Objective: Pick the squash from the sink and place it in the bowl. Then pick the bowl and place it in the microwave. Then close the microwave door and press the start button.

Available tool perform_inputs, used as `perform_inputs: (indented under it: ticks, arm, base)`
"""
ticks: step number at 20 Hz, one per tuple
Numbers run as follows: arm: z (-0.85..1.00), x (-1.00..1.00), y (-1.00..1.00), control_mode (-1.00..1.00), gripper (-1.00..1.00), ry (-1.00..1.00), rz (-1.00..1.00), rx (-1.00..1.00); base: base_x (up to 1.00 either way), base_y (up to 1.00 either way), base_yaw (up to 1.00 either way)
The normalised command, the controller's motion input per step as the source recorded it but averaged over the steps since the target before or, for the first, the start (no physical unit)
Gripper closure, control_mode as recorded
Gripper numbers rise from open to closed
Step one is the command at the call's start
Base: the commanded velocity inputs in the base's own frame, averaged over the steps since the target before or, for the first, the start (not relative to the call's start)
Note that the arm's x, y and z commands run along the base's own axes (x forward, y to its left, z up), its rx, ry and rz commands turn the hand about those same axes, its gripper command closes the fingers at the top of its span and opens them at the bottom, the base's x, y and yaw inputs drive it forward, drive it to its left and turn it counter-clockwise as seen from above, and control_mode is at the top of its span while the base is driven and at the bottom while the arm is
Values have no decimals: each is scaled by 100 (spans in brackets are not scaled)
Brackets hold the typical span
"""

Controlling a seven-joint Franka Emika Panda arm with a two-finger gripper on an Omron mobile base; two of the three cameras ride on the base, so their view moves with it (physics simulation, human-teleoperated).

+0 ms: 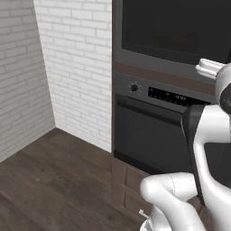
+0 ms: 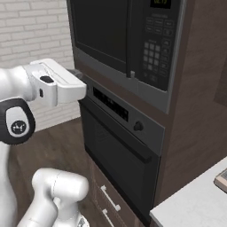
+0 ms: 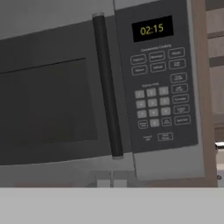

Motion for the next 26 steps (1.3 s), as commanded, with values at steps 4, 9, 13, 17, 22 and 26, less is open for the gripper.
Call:
perform_inputs:
  ticks: [4,9,13,17,22,26]
  arm:
    - [1,-34,-30,-100,100,8,5,0]
    - [2,-28,-43,-100,100,3,3,0]
    - [0,-5,-30,-100,100,-1,4,0]
    - [0,6,-1,-100,100,-5,2,0]
    - [0,6,-13,-100,100,0,0,0]
    - [0,6,-35,-100,100,0,0,0]
  base:
    - [0,0,0]
    - [0,0,0]
    - [0,0,0]
    - [0,0,0]
    - [0,0,0]
    - [0,0,0]
